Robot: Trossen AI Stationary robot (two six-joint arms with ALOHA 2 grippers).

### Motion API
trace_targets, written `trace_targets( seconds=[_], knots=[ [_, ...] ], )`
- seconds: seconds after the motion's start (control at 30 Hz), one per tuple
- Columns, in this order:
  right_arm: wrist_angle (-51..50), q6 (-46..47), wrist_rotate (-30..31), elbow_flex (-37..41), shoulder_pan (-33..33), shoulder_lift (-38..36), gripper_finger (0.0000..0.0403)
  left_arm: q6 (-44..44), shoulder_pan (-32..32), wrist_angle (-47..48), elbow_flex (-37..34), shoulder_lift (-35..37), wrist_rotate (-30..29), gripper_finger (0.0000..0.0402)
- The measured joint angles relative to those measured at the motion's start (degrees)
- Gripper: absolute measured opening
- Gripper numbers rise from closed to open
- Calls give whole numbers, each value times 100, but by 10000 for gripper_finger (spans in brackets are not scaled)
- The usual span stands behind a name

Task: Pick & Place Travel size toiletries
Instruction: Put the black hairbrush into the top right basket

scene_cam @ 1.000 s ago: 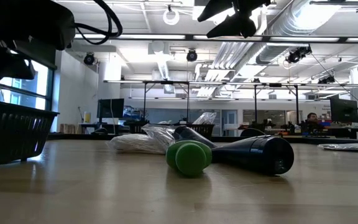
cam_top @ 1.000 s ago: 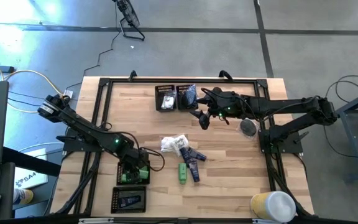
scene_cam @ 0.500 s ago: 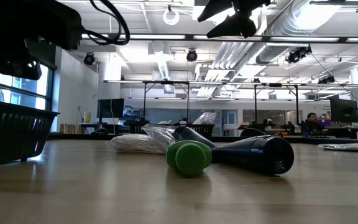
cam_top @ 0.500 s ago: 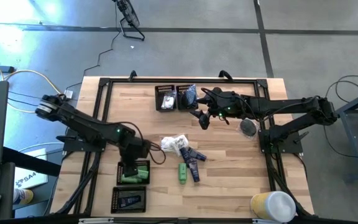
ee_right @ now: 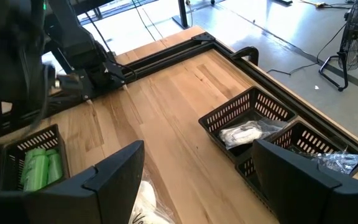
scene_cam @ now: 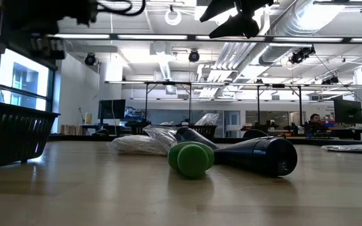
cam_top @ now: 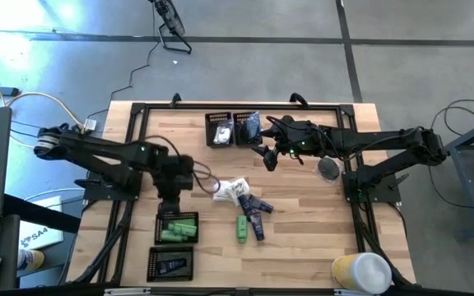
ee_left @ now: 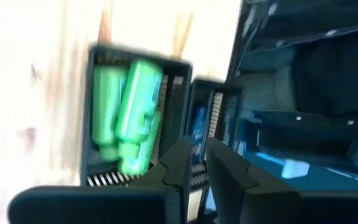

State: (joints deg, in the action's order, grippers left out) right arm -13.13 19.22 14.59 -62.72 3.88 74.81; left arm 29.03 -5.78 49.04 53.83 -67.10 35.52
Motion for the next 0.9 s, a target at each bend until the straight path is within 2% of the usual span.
trace_targets(
  seconds=[0.23, 0.43, 0.67, 0.9],
  knots=[
    [18, 0, 0, 0, -2, 0, 290, -1533, 813, 824, 833, 62, -431, 29],
    [48, 55, 0, 0, -1, 0, 290, -2752, 1713, 656, 1362, 62, -613, 28],
    [46, 330, 0, 0, -2, 0, 290, -3185, 2571, -673, 1415, 62, -665, 28],
    [39, 349, 0, 0, -2, 0, 290, -3155, 2876, -1779, 1415, -171, -653, 28]
  ],
)
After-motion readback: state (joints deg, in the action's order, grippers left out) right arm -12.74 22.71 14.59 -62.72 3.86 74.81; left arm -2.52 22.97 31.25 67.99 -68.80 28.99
